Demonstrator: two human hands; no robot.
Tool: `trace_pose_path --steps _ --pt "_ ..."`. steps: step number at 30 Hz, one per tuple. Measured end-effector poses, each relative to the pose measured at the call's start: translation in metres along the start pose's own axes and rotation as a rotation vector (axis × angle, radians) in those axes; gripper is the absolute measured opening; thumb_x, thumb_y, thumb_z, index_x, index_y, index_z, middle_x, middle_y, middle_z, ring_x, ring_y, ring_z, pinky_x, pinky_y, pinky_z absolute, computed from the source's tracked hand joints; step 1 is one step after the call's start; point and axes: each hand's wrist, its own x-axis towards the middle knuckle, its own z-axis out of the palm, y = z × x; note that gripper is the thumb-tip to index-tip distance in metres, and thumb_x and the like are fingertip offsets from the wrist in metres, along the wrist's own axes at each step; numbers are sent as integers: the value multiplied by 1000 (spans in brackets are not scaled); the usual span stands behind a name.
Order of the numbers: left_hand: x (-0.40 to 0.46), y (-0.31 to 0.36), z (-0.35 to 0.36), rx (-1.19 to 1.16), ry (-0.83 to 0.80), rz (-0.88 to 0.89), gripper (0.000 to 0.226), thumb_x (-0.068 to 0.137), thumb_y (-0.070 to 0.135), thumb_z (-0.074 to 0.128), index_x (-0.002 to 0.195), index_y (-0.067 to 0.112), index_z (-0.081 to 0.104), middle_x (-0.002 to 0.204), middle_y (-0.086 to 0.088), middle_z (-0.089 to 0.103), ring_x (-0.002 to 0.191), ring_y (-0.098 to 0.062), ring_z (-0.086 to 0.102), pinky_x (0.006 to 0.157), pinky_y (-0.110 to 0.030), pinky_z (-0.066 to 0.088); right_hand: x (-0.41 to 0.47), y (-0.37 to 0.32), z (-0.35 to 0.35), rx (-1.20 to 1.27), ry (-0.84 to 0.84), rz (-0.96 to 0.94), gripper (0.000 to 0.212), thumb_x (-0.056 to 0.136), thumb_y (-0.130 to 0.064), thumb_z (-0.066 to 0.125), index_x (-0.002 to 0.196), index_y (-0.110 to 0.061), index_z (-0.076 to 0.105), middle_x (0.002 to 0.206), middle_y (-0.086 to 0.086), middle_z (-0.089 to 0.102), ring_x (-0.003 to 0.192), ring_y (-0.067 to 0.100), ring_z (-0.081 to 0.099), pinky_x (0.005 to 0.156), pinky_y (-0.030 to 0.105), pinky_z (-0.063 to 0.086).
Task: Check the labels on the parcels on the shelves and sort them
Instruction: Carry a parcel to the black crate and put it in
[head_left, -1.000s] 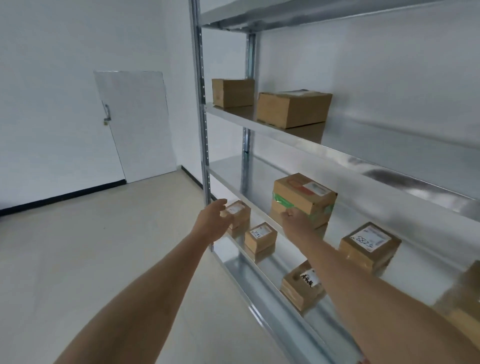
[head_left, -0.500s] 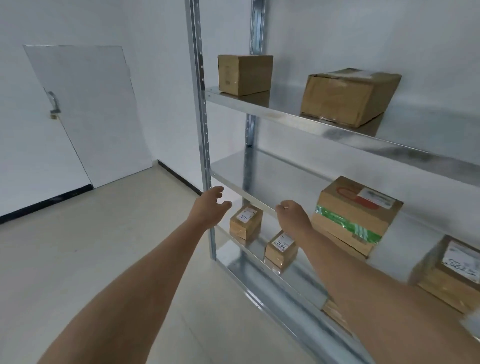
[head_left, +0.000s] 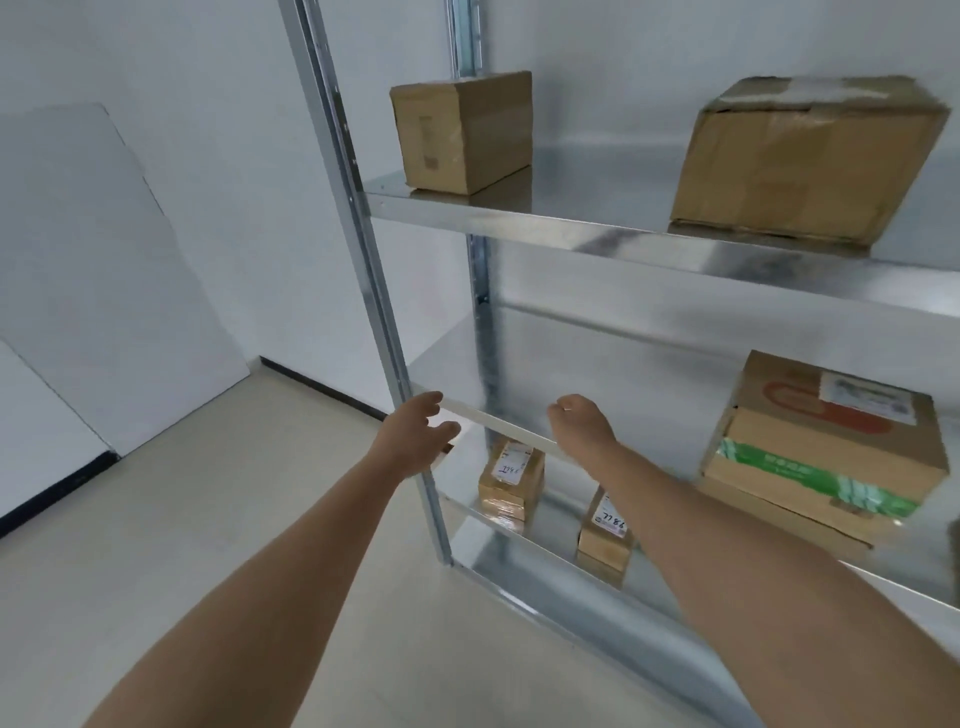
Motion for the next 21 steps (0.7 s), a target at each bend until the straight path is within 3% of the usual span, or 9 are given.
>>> trace_pose_path --steps 5,9,12,18,21 --pt "76 -21 -33 47 -37 17 59 96 25 69 149 12 48 148 -7 55 135 -22 52 116 -37 38 47 -30 34 4 7 13 22 100 -15 42 80 -7 48 87 15 53 81 31 52 69 33 35" --pt "127 -25 -32 92 -128 56 60 98 25 65 152 10 43 151 -8 52 138 -23 50 116 -35 35 68 -36 42 22 49 77 28 101 -14 43 103 5 63 102 21 61 96 35 59 83 37 47" --pt "159 -28 -16 80 -206 111 59 99 25 64 152 10 43 151 -9 52 137 -24 50 116 -39 38 79 -33 49 -3 104 131 25 98 -14 42 77 -5 52 79 14 50 74 28 48 65 34 36" --pt "211 -42 -5 57 -382 202 59 98 24 65 152 10 44 151 -9 53 137 -27 51 116 -37 38 91 -43 84 1 193 265 32 99 -15 41 67 -14 40 67 6 42 64 22 40 58 32 27" --pt "237 -55 -8 62 -446 227 59 99 26 65 152 12 43 151 -9 53 137 -27 51 116 -35 37 94 -52 106 31 243 301 33 100 -13 40 68 -10 46 69 9 46 67 22 42 59 32 27"
